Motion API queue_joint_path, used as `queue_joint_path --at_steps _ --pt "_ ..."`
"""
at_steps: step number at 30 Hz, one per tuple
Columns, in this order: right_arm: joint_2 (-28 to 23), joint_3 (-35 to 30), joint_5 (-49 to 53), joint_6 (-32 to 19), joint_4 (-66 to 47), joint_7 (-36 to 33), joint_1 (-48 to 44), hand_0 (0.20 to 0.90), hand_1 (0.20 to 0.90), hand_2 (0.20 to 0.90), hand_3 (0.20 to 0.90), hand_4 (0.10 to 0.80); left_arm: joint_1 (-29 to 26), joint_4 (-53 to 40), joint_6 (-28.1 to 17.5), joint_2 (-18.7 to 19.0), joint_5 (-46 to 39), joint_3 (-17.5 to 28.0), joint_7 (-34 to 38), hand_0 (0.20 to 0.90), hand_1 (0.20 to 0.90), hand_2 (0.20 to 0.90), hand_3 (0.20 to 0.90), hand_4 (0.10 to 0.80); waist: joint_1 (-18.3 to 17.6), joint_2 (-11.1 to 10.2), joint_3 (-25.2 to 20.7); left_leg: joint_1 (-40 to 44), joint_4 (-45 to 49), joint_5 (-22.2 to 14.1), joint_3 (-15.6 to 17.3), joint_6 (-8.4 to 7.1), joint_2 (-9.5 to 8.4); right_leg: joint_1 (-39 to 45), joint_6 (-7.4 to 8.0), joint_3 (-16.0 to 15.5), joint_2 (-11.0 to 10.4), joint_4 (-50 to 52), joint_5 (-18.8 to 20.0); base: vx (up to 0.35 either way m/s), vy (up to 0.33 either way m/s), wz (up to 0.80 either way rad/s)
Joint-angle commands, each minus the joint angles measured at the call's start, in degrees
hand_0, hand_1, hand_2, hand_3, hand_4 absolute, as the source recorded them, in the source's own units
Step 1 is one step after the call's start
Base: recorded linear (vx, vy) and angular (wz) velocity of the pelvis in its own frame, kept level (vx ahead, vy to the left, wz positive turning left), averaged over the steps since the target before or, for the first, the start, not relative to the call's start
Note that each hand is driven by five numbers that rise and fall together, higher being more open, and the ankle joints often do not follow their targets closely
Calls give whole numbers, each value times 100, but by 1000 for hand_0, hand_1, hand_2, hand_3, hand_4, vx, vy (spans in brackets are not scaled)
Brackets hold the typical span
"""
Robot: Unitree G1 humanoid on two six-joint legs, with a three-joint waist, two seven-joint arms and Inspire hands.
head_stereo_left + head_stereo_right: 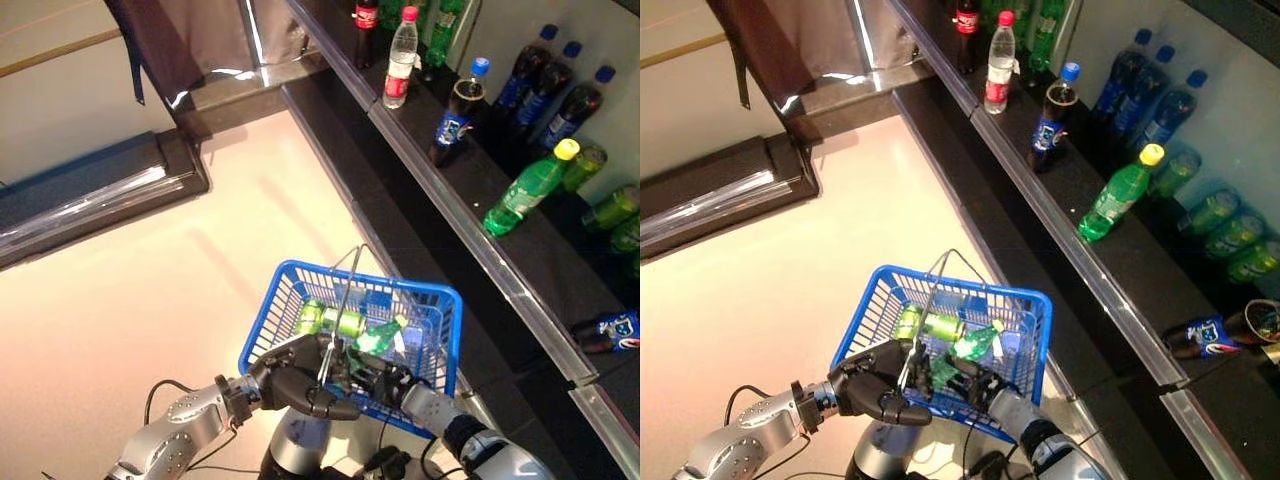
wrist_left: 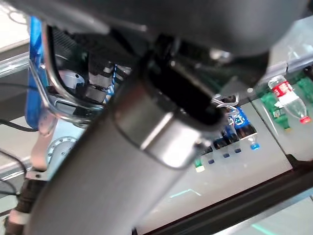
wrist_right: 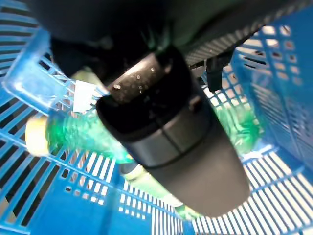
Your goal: Pick up the drink and place into the basket.
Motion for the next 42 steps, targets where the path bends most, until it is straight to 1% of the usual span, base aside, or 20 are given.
queue_joint_path --at_steps 1,3,6,7,9,13,14,15,17,19,21,23,24,28,29,32,35,37,41,42 --pt "356 13 376 -172 -330 67 187 900 900 900 900 800 -253 -2130 -758 -565 -1059 556 -913 300 300 300 200 100 67 -83 -200 -467 844 -306 96 189 -221 547 -41 -20 423 -1305 1312 58 -14 0" --pt "361 48 403 -363 -551 108 301 900 900 900 900 800 -196 -2112 -683 -546 -1046 582 -884 300 300 300 200 100 73 -126 -232 -438 843 -312 95 182 -194 601 -17 -26 437 -1341 1328 70 -23 3" --pt "354 84 433 -432 -705 108 357 900 900 900 900 800 -159 -2098 -670 -535 -1025 610 -886 300 300 300 200 100 69 -145 -243 -418 835 -310 102 180 -174 612 -10 -32 440 -1342 1332 38 -10 1" --pt "328 200 443 -690 -1236 31 590 900 900 900 900 800 -42 -2031 -645 -528 -959 684 -906 300 300 300 200 100 49 -205 -277 -358 796 -290 121 169 -114 660 9 -30 463 -1371 1342 70 -19 0" --pt "269 285 367 -820 -1670 29 798 900 900 900 900 800 53 -1977 -673 -515 -894 743 -922 300 300 300 200 100 22 -255 -300 -320 765 -282 144 160 -66 682 31 -25 475 -1394 1350 64 -25 -1" --pt "60 531 194 -1050 -3001 -30 1356 900 900 900 900 800 284 -1857 -774 -488 -761 861 -925 300 300 300 200 100 -80 -393 -336 -296 743 -267 217 140 39 703 59 -2 520 -1441 1364 20 -30 -4" --pt "41 554 162 -1075 -3088 -9 1401 900 900 900 900 800 311 -1850 -780 -488 -748 873 -930 300 300 300 200 100 -89 -403 -343 -296 742 -266 222 139 47 704 59 -1 524 -1445 1364 9 -20 -7" --pt "-53 626 75 -1130 -3470 -8 1552 900 900 900 900 800 398 -1783 -860 -491 -674 893 -956 300 300 300 200 100 -127 -441 -351 -287 732 -258 247 135 75 696 63 12 539 -1448 1368 8 -18 -8" --pt "-447 763 -86 -1249 -4459 202 1960 900 900 900 900 800 608 -1630 -1064 -498 -505 925 -867 300 300 300 200 100 -242 -527 -386 -258 714 -246 321 131 162 698 88 53 569 -1466 1381 16 -15 -8" --pt "-621 797 -169 -1314 -4926 338 2133 900 900 900 900 800 709 -1550 -1186 -497 -420 931 -770 300 300 300 200 100 -310 -568 -413 -233 701 -241 370 134 202 701 101 81 587 -1471 1384 18 -4 -17" --pt "-894 774 -298 -1231 -5726 411 2393 900 900 900 900 800 888 -1424 -1361 -480 -340 981 -661 300 300 300 200 100 -425 -633 -470 -192 677 -230 449 136 265 693 125 132 613 -1470 1387 21 -9 -17" --pt "-1003 740 -331 -1183 -5979 462 2515 900 900 900 900 800 954 -1353 -1454 -455 -321 995 -640 300 300 300 200 100 -474 -659 -492 -179 670 -225 479 137 289 697 134 155 623 -1478 1390 24 -2 -11" --pt "-1268 612 -369 -1186 -6485 690 2842 900 900 900 900 800 1210 -1183 -1669 -425 -253 1014 -547 300 300 300 200 100 -600 -711 -563 -99 629 -218 570 147 338 710 160 226 648 -1495 1391 31 9 -16" --pt "-1533 347 -404 -1205 -6978 1007 3274 900 900 900 900 800 1585 -981 -1850 -435 -212 1028 -399 300 300 300 200 100 -760 -756 -672 60 557 -212 705 153 403 763 196 328 680 -1552 1398 32 22 -21" --pt "-1620 230 -436 -1189 -7167 1134 3462 900 900 900 900 800 1720 -895 -1975 -426 -116 1012 -282 300 300 300 200 100 -840 -779 -725 151 527 -219 769 159 427 783 215 389 698 -1573 1408 29 26 -12" --pt "-1735 119 -479 -1187 -7354 1195 3613 900 900 900 900 800 1848 -802 -2065 -433 -132 991 -196 300 300 300 200 100 -918 -785 -787 244 487 -215 825 158 445 807 233 450 709 -1615 1424 18 30 -22" --pt "-1817 -38 -499 -1106 -7498 1423 3813 900 900 900 900 800 1978 -713 -2145 -446 -139 1000 -55 300 300 300 200 100 -1035 -801 -892 366 385 -183 885 162 461 830 259 512 719 -1682 1453 9 35 -11" --pt "-1908 -182 -499 -1013 -7666 1632 3996 900 900 900 900 800 2086 -605 -2290 -456 -39 981 178 300 300 300 200 100 -1133 -808 -1012 539 264 -170 963 163 477 883 290 591 720 -1756 1473 28 45 -21" --pt "-1968 -257 -537 -1015 -7762 1828 4109 900 900 900 900 800 2138 -493 -2378 -480 72 961 492 300 300 300 200 100 -1199 -814 -1106 670 160 -149 1014 157 482 928 315 644 714 -1819 1501 15 27 -20" --pt "-2015 -352 -553 -998 -7847 1956 4188 900 900 900 900 800 2146 -307 -2464 -528 185 938 870 300 300 300 200 100 -1285 -812 -1223 819 7 -129 1060 163 475 955 354 714 690 -1915 1545 -1 51 -4"
